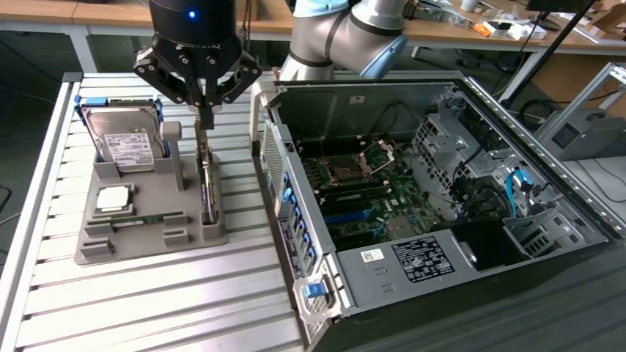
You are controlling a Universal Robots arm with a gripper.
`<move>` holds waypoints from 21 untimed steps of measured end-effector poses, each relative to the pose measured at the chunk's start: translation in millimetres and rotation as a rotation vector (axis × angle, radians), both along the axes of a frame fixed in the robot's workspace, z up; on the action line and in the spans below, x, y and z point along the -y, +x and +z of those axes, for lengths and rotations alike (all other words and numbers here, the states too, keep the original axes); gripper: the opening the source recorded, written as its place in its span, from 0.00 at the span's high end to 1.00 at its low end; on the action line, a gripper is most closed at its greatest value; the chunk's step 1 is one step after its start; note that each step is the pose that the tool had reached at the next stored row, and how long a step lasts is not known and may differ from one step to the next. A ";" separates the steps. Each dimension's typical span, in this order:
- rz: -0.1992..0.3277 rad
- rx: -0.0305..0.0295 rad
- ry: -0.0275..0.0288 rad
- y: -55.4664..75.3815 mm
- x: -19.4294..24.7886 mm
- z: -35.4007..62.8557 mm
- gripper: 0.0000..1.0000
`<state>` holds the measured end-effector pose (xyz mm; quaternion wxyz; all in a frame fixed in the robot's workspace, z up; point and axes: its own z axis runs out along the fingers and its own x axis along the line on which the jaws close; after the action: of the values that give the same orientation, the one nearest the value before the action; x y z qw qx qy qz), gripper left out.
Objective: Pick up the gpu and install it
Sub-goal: 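Reach for the gpu, then pick up the gpu and move the gpu toward the slot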
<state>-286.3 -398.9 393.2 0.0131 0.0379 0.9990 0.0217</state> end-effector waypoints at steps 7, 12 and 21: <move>0.000 0.0000 0.0000 -1.2 0.0 0.0 0.89; 0.000 0.0000 0.0000 -1.2 0.0 0.0 0.89; 0.000 0.0000 0.0000 -1.2 0.0 0.0 0.71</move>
<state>-287.4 -398.9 393.2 0.0131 0.0379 0.9990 0.0217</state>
